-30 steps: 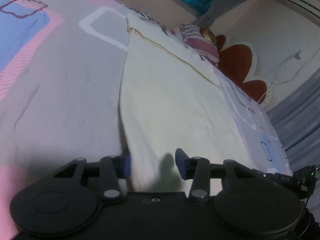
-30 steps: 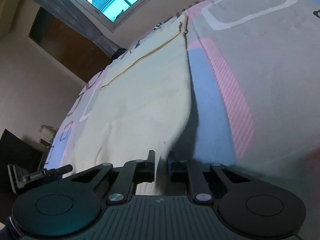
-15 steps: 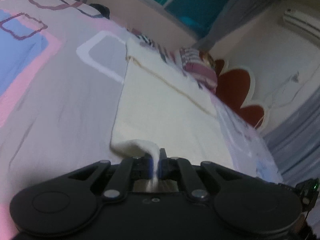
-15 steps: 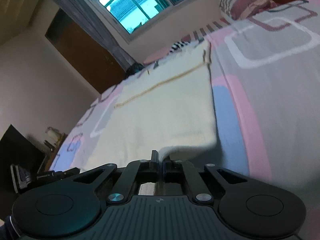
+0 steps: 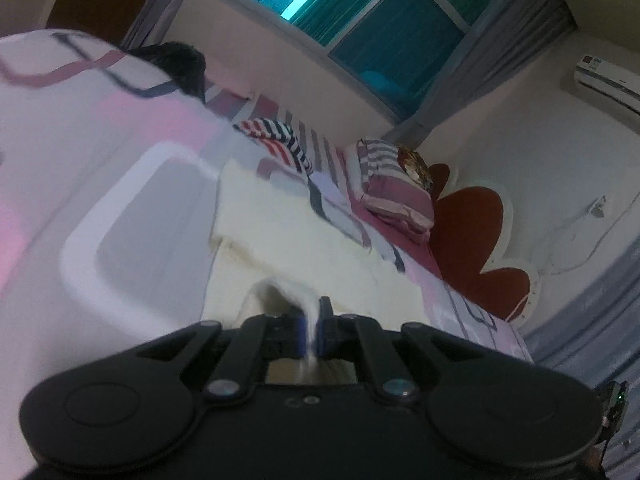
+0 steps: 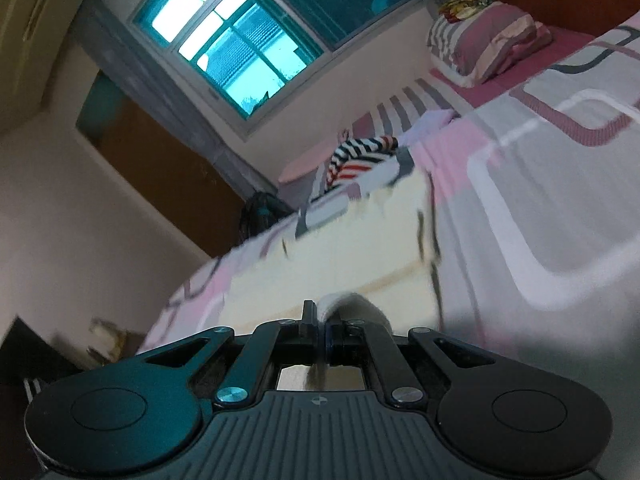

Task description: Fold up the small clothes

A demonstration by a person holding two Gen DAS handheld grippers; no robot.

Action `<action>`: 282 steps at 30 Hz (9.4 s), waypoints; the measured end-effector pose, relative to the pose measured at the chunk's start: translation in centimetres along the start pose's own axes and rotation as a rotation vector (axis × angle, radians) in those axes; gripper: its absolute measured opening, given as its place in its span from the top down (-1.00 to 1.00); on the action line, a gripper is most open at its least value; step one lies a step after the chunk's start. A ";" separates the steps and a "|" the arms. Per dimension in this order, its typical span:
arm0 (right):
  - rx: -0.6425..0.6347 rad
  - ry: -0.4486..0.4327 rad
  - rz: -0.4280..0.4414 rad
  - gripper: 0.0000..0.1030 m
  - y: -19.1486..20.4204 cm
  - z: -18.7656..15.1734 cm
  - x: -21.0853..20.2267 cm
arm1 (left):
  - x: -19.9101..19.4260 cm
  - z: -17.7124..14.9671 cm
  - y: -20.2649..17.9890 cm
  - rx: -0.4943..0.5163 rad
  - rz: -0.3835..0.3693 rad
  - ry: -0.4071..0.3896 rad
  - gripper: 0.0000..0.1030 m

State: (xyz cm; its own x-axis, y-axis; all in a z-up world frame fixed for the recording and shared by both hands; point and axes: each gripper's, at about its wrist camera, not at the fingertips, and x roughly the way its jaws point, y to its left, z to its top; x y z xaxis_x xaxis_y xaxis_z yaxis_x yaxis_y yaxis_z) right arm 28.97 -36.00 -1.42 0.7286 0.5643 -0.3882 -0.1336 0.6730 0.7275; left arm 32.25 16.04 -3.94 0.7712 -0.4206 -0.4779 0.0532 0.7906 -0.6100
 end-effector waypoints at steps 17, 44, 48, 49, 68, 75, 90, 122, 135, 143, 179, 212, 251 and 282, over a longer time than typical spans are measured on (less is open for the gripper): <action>0.136 0.109 -0.027 0.95 -8.2 8.9 15.4 | 15.7 7.1 3.1 -0.010 0.098 0.123 0.90; -0.247 0.041 -0.188 0.20 -6.3 10.6 18.5 | 19.3 8.0 0.9 0.342 0.198 0.079 -0.29; -0.366 0.105 -0.243 0.69 -5.3 8.5 20.3 | 19.8 7.0 0.1 0.447 0.274 0.100 0.18; -0.392 0.111 -0.256 0.84 -5.4 7.8 20.9 | 19.8 6.9 0.1 0.458 0.267 0.100 0.55; -0.435 0.028 -0.436 0.69 -4.6 7.1 20.0 | 19.4 5.9 -3.7 0.668 0.452 -0.051 -0.09; -0.568 0.095 -0.271 -0.39 2.6 4.0 24.1 | 22.2 1.4 -11.4 0.920 0.316 0.080 -0.35; -0.500 0.007 -0.318 0.14 -0.3 4.6 19.8 | 16.3 2.7 -6.4 0.657 0.336 0.014 -0.42; -0.706 0.168 -0.243 0.13 4.5 -11.4 12.7 | 9.7 -9.9 -9.0 0.595 0.332 0.113 -0.52; -0.565 0.132 -0.362 0.43 0.5 -8.8 8.9 | 7.6 -7.7 -6.1 0.569 0.405 0.115 -0.51; -0.511 0.113 -0.386 0.43 -0.6 -7.8 8.5 | 7.4 -7.5 -5.7 0.544 0.442 0.103 -0.51; -0.380 0.031 -0.303 0.95 0.8 -6.4 6.7 | 1.0 -7.4 -0.7 -0.024 0.231 -0.002 -0.43; -0.175 0.099 -0.091 0.95 3.0 -3.2 21.7 | 9.1 -5.9 3.7 -0.607 0.102 -0.279 0.71; 0.103 -0.161 -0.161 -0.10 -4.9 2.7 4.5 | 14.1 -7.4 -16.5 0.173 -0.071 0.146 0.03; 0.035 0.102 -0.090 0.72 -4.6 2.1 14.2 | 17.0 -3.7 -9.7 0.227 0.231 0.094 -0.24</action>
State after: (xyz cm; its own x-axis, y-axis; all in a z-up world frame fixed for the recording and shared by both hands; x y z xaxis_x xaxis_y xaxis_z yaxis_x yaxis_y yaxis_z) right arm 41.30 -32.07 -9.07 0.6646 0.5488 -0.5072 -0.0460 0.7075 0.7052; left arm 42.52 -0.42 -8.45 0.7179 -0.2500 -0.6497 0.0326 0.9443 -0.3274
